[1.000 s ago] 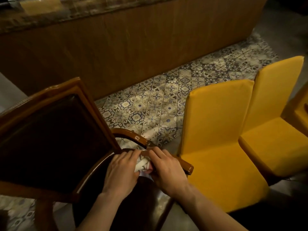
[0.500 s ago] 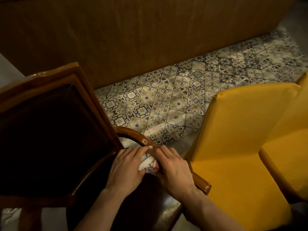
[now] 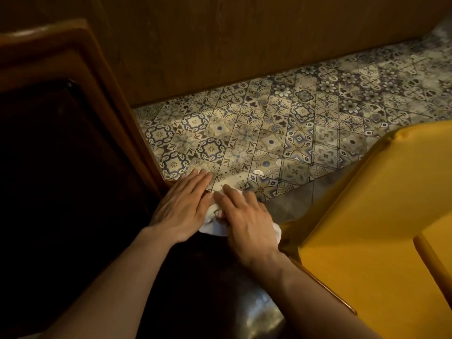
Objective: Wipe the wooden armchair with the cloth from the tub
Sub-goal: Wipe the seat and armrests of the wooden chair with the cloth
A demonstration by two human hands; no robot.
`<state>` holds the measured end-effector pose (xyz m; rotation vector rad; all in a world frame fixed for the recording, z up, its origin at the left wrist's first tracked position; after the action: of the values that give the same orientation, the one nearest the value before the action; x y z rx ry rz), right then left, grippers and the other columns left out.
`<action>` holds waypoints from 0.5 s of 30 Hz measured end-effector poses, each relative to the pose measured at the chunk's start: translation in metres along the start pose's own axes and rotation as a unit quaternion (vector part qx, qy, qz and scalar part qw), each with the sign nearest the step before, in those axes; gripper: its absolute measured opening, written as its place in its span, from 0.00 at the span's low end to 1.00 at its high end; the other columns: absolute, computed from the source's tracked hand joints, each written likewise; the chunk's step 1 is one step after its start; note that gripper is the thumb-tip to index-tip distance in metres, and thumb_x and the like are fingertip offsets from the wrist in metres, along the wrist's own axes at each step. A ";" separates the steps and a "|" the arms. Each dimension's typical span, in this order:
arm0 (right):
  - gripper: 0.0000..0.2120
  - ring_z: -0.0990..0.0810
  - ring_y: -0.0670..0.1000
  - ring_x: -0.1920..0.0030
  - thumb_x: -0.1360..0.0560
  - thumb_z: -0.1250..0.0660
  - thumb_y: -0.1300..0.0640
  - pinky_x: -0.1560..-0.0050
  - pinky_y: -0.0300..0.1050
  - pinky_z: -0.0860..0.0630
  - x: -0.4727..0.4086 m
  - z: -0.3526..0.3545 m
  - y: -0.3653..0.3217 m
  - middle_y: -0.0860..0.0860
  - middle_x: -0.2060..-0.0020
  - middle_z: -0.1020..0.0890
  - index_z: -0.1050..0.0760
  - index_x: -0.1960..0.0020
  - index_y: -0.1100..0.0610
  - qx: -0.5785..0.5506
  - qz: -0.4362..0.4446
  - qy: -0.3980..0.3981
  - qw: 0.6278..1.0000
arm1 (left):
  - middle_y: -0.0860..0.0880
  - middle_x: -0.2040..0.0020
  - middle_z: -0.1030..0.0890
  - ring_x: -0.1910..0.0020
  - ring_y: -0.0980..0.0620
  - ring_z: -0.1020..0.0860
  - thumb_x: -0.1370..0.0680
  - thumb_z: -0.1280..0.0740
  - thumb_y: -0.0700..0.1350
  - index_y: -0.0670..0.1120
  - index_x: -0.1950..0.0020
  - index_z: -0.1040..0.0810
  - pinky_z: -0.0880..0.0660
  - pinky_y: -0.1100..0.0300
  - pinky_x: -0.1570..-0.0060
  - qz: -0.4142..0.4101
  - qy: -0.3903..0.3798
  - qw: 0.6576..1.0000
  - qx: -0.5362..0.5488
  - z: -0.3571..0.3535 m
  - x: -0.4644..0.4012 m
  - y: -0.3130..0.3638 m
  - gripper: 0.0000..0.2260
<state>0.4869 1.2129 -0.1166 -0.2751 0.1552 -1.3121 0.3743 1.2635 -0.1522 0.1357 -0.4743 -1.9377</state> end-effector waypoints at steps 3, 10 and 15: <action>0.33 0.41 0.60 0.26 0.25 0.36 0.53 0.36 0.61 0.32 -0.010 -0.031 -0.005 0.48 0.21 0.40 0.41 0.22 0.51 0.037 0.011 -0.038 0.999 | 0.53 0.16 0.54 0.19 0.58 0.61 0.14 0.57 0.53 0.50 0.18 0.57 0.62 0.56 0.20 0.000 -0.043 0.999 -0.018 -0.033 -0.009 -0.015 0.24; 0.29 0.29 0.59 0.36 0.24 0.35 0.48 0.47 0.57 0.27 -0.001 -0.040 0.012 0.49 0.24 0.32 0.33 0.24 0.53 0.080 0.048 -0.040 0.995 | 0.55 0.18 0.62 0.20 0.57 0.65 0.17 0.64 0.58 0.50 0.18 0.60 0.62 0.53 0.20 -0.011 -0.032 0.998 -0.045 -0.049 -0.005 -0.020 0.29; 0.27 0.23 0.59 0.45 0.27 0.28 0.50 0.55 0.54 0.26 0.040 -0.027 0.032 0.49 0.30 0.24 0.26 0.30 0.54 0.109 0.043 -0.065 0.991 | 0.54 0.18 0.63 0.20 0.56 0.66 0.16 0.62 0.56 0.50 0.18 0.61 0.63 0.54 0.20 -0.005 -0.029 0.999 -0.040 -0.045 -0.002 -0.018 0.27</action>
<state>0.5192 1.1781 -0.1497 -0.1655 -0.0857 -1.2101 0.3740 1.2596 -0.2009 0.0304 -0.4343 -1.9720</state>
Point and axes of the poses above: each hand's wrist, its own x-axis away from the middle knuckle, its own z-axis out of the back of the hand, y = z × x, the point moved 9 cm from there along -x, towards the middle knuckle
